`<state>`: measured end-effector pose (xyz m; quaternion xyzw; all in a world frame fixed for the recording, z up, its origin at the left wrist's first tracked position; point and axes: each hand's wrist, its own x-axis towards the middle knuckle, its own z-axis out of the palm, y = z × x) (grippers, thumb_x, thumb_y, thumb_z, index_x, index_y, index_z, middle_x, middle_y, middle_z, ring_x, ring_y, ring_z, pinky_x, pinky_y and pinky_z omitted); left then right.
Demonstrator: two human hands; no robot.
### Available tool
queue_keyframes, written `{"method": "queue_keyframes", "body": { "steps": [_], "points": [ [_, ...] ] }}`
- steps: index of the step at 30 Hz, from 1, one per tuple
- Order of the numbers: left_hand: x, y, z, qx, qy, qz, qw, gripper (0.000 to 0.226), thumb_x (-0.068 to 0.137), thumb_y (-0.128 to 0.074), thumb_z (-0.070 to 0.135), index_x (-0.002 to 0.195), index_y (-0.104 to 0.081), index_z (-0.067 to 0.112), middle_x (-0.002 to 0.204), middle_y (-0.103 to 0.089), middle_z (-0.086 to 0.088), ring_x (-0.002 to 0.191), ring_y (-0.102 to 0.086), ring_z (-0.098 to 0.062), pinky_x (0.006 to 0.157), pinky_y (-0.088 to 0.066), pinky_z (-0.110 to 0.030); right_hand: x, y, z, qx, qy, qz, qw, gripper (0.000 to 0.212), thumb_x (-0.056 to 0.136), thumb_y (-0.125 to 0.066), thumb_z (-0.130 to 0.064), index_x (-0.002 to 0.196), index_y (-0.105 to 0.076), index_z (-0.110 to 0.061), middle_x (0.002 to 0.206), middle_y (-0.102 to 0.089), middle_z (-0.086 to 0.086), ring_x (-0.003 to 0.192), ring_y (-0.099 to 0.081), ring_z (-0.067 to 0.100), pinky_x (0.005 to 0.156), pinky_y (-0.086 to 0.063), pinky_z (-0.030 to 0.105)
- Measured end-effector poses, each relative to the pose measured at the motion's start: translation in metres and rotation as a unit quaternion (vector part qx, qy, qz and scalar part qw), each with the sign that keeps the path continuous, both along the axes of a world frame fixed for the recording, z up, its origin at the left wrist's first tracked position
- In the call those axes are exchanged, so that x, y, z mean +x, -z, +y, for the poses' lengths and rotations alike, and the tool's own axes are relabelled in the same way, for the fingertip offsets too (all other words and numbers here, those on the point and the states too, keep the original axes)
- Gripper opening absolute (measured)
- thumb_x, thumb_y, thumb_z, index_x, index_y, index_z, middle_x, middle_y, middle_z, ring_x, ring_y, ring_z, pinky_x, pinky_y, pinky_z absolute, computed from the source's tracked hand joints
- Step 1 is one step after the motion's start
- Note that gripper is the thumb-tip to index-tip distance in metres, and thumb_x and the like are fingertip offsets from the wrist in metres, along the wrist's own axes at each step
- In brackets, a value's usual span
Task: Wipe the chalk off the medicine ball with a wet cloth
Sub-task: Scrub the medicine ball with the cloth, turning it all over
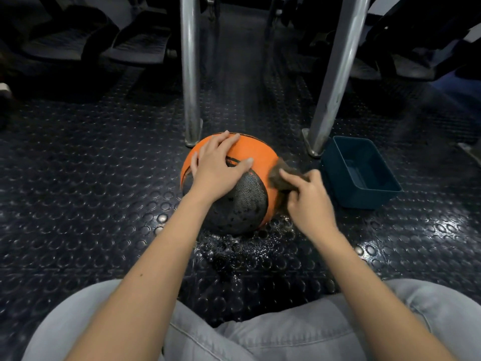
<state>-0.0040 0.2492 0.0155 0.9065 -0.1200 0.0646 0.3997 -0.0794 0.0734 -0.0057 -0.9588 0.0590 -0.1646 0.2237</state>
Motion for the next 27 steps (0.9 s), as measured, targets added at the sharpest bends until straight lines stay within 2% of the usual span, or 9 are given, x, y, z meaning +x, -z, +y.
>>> {"method": "queue_keyframes", "body": {
  "steps": [3, 7, 9, 14, 16, 20, 23, 25, 27],
  "points": [
    [0.001, -0.002, 0.009, 0.037, -0.020, 0.001, 0.999, 0.047, 0.084, -0.060, 0.054, 0.129, -0.048, 0.047, 0.138, -0.037, 0.018, 0.133, -0.025, -0.012, 0.113, -0.004, -0.037, 0.011, -0.003, -0.030, 0.078, 0.090, 0.091, 0.989, 0.047, 0.092, -0.045, -0.005, 0.136, -0.050, -0.021, 0.112, -0.037, 0.006, 0.098, -0.051, 0.023, 0.087, -0.039, 0.027],
    [-0.006, 0.002, 0.011, 0.023, -0.055, -0.048, 0.997, 0.045, 0.082, -0.061, 0.056, 0.123, -0.055, 0.041, 0.119, -0.037, 0.012, 0.128, -0.029, -0.013, 0.114, 0.001, -0.038, 0.017, -0.014, -0.022, 0.197, 0.054, 0.039, 0.978, 0.036, 0.090, -0.055, -0.021, 0.126, -0.059, -0.023, 0.122, -0.048, 0.008, 0.104, -0.054, 0.016, 0.104, -0.038, 0.029],
    [-0.011, 0.005, 0.003, 0.047, -0.072, -0.076, 0.993, 0.047, 0.085, -0.056, 0.057, 0.126, -0.053, 0.036, 0.119, -0.038, 0.006, 0.127, -0.030, -0.017, 0.114, 0.004, -0.039, 0.007, -0.022, -0.013, 0.162, 0.017, 0.033, 0.986, 0.033, 0.093, -0.055, -0.021, 0.125, -0.058, -0.019, 0.118, -0.042, 0.007, 0.105, -0.049, 0.017, 0.103, -0.032, 0.023],
    [-0.020, 0.015, -0.013, 0.043, -0.114, -0.086, 0.989, 0.046, 0.091, -0.051, 0.052, 0.130, -0.051, 0.028, 0.128, -0.039, -0.003, 0.126, -0.032, -0.025, 0.114, -0.012, -0.044, -0.023, -0.028, 0.014, -0.011, -0.075, -0.092, 0.993, 0.030, 0.091, -0.051, -0.008, 0.119, -0.058, -0.020, 0.111, -0.060, 0.004, 0.093, -0.060, 0.032, 0.075, -0.051, 0.043],
    [-0.025, 0.014, -0.016, 0.031, -0.129, -0.060, 0.989, 0.045, 0.092, -0.049, 0.052, 0.131, -0.048, 0.029, 0.136, -0.035, -0.002, 0.130, -0.027, -0.026, 0.113, -0.014, -0.045, -0.024, -0.015, 0.016, -0.045, -0.079, -0.057, 0.994, 0.030, 0.091, -0.049, -0.009, 0.115, -0.062, -0.023, 0.109, -0.060, 0.003, 0.088, -0.062, 0.035, 0.069, -0.053, 0.043],
    [-0.035, 0.000, -0.026, -0.001, -0.141, 0.046, 0.989, 0.047, 0.093, -0.047, 0.050, 0.136, -0.038, 0.032, 0.144, -0.020, 0.001, 0.137, -0.011, -0.023, 0.114, -0.005, -0.049, -0.004, -0.027, -0.006, -0.082, 0.003, 0.036, 0.996, 0.036, 0.095, -0.044, -0.012, 0.124, -0.057, -0.030, 0.115, -0.057, 0.003, 0.102, -0.057, 0.033, 0.078, -0.046, 0.039],
    [-0.042, -0.007, -0.019, 0.083, -0.112, 0.076, 0.987, 0.059, 0.087, -0.051, 0.058, 0.139, -0.031, 0.039, 0.140, -0.019, 0.002, 0.132, -0.015, -0.024, 0.109, -0.014, -0.049, 0.006, -0.047, -0.020, -0.046, -0.016, 0.050, 0.998, 0.035, 0.094, -0.048, -0.015, 0.122, -0.058, -0.031, 0.118, -0.058, 0.002, 0.109, -0.054, 0.030, 0.085, -0.045, 0.039],
    [-0.045, -0.007, -0.008, 0.179, -0.107, 0.015, 0.978, 0.068, 0.078, -0.054, 0.069, 0.136, -0.037, 0.037, 0.133, -0.028, 0.000, 0.126, -0.024, -0.025, 0.106, -0.013, -0.046, 0.002, -0.050, -0.021, 0.001, -0.053, 0.055, 0.997, 0.034, 0.091, -0.052, -0.015, 0.118, -0.061, -0.034, 0.118, -0.061, 0.000, 0.112, -0.054, 0.026, 0.092, -0.045, 0.041],
    [-0.047, 0.001, -0.001, 0.195, -0.102, -0.084, 0.972, 0.072, 0.073, -0.050, 0.075, 0.125, -0.050, 0.025, 0.125, -0.039, -0.005, 0.122, -0.030, -0.025, 0.107, -0.008, -0.045, -0.005, -0.041, -0.016, 0.025, -0.074, 0.064, 0.995, 0.034, 0.090, -0.054, -0.014, 0.117, -0.062, -0.034, 0.115, -0.061, 0.000, 0.111, -0.054, 0.024, 0.092, -0.046, 0.041]
  ]
}}
